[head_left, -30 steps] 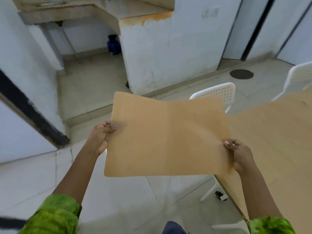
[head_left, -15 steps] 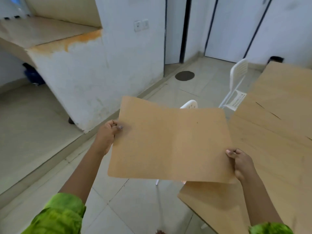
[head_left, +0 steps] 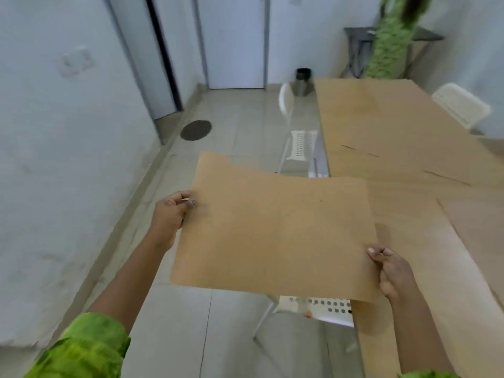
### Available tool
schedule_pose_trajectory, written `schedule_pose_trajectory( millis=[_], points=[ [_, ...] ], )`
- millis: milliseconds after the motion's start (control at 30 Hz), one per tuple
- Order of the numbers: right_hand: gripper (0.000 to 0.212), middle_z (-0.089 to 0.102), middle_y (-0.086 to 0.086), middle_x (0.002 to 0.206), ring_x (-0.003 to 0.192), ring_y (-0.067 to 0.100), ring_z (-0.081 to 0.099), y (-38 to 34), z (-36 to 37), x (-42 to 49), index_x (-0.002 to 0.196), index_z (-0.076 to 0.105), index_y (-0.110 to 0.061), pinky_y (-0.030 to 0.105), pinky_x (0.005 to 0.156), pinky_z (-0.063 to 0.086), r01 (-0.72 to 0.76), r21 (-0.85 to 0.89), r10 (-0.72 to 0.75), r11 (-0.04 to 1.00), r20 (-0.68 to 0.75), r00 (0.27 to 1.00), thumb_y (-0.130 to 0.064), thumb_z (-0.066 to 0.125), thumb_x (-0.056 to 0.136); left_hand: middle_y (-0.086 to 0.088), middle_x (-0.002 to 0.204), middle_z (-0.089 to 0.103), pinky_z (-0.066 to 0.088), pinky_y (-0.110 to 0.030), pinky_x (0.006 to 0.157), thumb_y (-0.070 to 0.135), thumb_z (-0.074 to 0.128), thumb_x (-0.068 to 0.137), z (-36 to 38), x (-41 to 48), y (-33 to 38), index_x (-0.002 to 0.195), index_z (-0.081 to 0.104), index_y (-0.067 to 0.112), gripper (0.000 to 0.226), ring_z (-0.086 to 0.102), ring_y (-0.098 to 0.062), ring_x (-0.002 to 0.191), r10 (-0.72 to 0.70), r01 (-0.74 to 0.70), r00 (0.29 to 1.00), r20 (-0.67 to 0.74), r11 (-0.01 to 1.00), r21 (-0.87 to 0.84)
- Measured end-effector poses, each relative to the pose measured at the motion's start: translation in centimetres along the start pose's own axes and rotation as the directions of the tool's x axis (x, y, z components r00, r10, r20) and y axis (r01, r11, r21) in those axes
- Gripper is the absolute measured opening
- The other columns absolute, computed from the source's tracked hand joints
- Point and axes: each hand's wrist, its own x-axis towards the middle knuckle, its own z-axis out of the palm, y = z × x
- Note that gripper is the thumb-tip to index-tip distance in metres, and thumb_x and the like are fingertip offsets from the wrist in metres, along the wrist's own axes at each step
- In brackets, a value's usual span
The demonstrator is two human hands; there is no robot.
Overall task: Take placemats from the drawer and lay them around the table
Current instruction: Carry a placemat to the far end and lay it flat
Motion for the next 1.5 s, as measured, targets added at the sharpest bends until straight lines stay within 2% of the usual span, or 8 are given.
schedule_pose_trajectory(
  millis=[233, 533, 867, 1000, 1100, 1167, 1333, 1500],
  points=[
    [0.023, 0.054, 0.005, 0.076, 0.067, 0.016, 0.049, 2.9, -0.8, -4.8, 0.070, 0.051, -0.011, 0.028, 0.059, 0.039, 0.021, 0.187, 0.040, 0.982, -0.315, 0.948, -0.001, 0.048, 0.090, -0.010, 0.080, 0.064, 0.051, -0.016, 0.047, -0.003, 0.047, 0.089, 6.6, 9.0, 2.7, 0.111, 0.059, 0.012, 0.029, 0.063, -0.007, 0.051, -0.017, -0.008, 0.938, 0.347, 0.998, 0.070],
    [0.021, 0.056, 0.006, 0.082, 0.072, 0.019, 0.050, 6.1, -5.3, -7.0, 0.072, 0.051, -0.010, 0.033, 0.062, 0.040, 0.077, 0.441, 0.215, 0.894, -0.573, 0.791, -0.002, 0.049, 0.091, 0.007, 0.059, 0.061, 0.042, -0.024, 0.056, -0.011, 0.040, 0.081, 22.4, 14.7, 2.4, 0.116, 0.059, 0.016, 0.048, 0.054, -0.015, 0.064, -0.108, -0.075, 0.731, 0.674, 0.969, 0.237],
    [0.022, 0.057, 0.003, 0.083, 0.080, 0.020, 0.052, 7.6, -4.9, -6.2, 0.070, 0.055, -0.011, 0.037, 0.090, 0.040, 0.280, 0.584, 0.397, 0.762, -0.763, 0.510, 0.000, 0.053, 0.089, -0.002, 0.071, 0.056, 0.040, -0.023, 0.060, -0.011, 0.043, 0.084, 40.3, 17.0, 0.1, 0.123, 0.056, 0.007, 0.044, 0.051, -0.013, 0.065, -0.120, -0.321, 0.495, 0.860, 0.895, 0.309],
    [0.011, 0.060, 0.013, 0.105, 0.096, 0.023, 0.052, 7.6, -3.6, -5.3, 0.078, 0.059, -0.006, 0.041, 0.097, 0.043, 0.331, 0.535, 0.433, 0.777, -0.836, 0.336, 0.001, 0.058, 0.085, -0.012, 0.093, 0.061, 0.046, -0.032, 0.065, -0.005, 0.050, 0.084, 44.6, 17.7, -1.5, 0.128, 0.050, 0.007, 0.045, 0.057, -0.024, 0.079, -0.154, -0.452, 0.376, 0.914, 0.831, 0.326],
    [0.025, 0.058, 0.018, 0.110, 0.095, 0.025, 0.052, 6.9, -1.7, -5.2, 0.108, 0.059, -0.001, 0.041, 0.081, 0.047, 0.265, 0.429, 0.404, 0.864, -0.903, 0.143, 0.005, 0.057, 0.084, -0.019, 0.114, 0.060, 0.048, -0.041, 0.079, 0.000, 0.058, 0.080, 45.7, 19.3, -2.8, 0.119, 0.052, 0.007, 0.041, 0.058, -0.033, 0.099, -0.258, -0.628, 0.271, 0.927, 0.683, 0.373],
    [0.040, 0.058, 0.020, 0.120, 0.103, 0.031, 0.055, 6.6, -1.0, -5.5, 0.121, 0.054, -0.002, 0.043, 0.087, 0.046, 0.110, 0.341, 0.336, 0.934, -0.940, 0.060, 0.005, 0.055, 0.082, -0.020, 0.121, 0.053, 0.048, -0.042, 0.083, 0.002, 0.059, 0.081, 45.7, 20.0, -3.7, 0.125, 0.047, 0.005, 0.046, 0.054, -0.037, 0.106, -0.305, -0.726, 0.197, 0.932, 0.594, 0.348],
    [0.050, 0.053, 0.019, 0.133, 0.117, 0.034, 0.053, 6.1, 0.3, -4.0, 0.129, 0.050, -0.003, 0.036, 0.092, 0.043, -0.167, 0.272, 0.275, 0.948, -0.961, -0.005, 0.009, 0.048, 0.081, -0.020, 0.143, 0.021, 0.032, -0.040, 0.105, 0.014, 0.056, 0.088, 47.4, 20.4, -5.1, 0.147, 0.016, 0.007, 0.072, 0.034, -0.038, 0.128, -0.326, -0.873, 0.064, 0.943, 0.439, 0.211],
    [0.046, 0.048, 0.022, 0.133, 0.117, 0.037, 0.052, 6.8, 0.1, -3.6, 0.131, 0.050, -0.003, 0.038, 0.094, 0.043, -0.346, 0.257, 0.246, 0.902, -0.966, -0.074, 0.003, 0.044, 0.086, -0.011, 0.148, 0.018, 0.034, -0.044, 0.104, 0.029, 0.054, 0.089, 47.5, 19.1, -6.4, 0.144, 0.020, 0.011, 0.068, 0.024, -0.035, 0.132, -0.319, -0.969, 0.021, 0.948, 0.228, 0.098]
  ],
)
